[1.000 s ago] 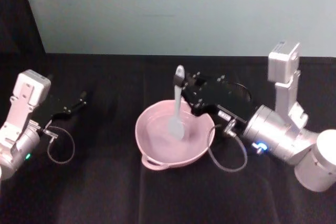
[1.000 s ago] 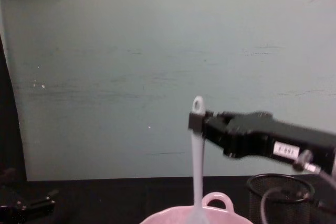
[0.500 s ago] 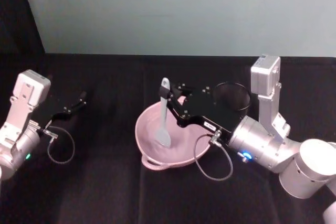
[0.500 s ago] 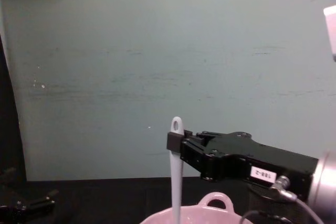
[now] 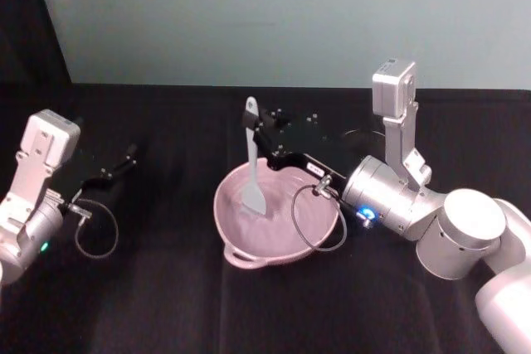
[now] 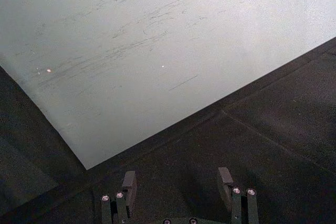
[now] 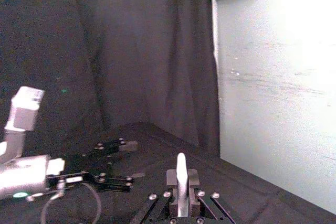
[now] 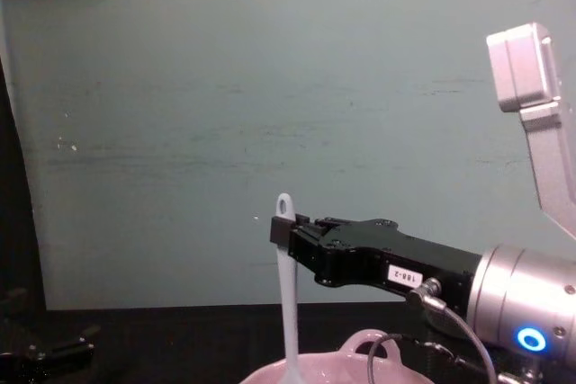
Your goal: Use the one hand to pick up the spoon and stir the clear water in the bowl.
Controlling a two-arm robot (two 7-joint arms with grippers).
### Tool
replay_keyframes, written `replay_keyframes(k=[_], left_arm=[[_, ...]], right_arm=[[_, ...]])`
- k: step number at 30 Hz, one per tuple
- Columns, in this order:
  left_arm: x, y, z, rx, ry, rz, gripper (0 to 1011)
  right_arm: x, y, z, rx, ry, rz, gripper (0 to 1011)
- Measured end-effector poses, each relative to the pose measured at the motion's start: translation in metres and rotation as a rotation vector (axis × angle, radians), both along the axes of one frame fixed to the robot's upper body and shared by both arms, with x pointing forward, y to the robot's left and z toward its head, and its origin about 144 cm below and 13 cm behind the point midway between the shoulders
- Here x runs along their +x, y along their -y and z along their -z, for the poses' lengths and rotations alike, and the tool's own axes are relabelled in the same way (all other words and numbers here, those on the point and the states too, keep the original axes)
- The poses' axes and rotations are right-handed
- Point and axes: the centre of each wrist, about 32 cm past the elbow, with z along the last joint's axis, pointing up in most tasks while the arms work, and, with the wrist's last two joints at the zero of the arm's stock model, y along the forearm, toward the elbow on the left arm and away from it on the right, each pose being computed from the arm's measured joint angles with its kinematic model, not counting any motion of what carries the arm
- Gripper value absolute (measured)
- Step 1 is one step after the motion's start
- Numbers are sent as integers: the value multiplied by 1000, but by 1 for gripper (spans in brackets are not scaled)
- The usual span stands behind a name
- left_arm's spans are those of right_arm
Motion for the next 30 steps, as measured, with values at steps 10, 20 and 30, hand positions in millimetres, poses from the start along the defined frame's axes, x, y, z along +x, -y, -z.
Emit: replay_keyframes(k=[10,20,30], left_arm=[[0,0,0,0,0,0,1011],[0,0,0,0,0,0,1011],[0,0,0,0,0,0,1011]], right_arm=[[13,14,-3,-6,3,66,121],[7,38,-3,-6,6,120,121],[-14,48,-5,-21,17,107,121]])
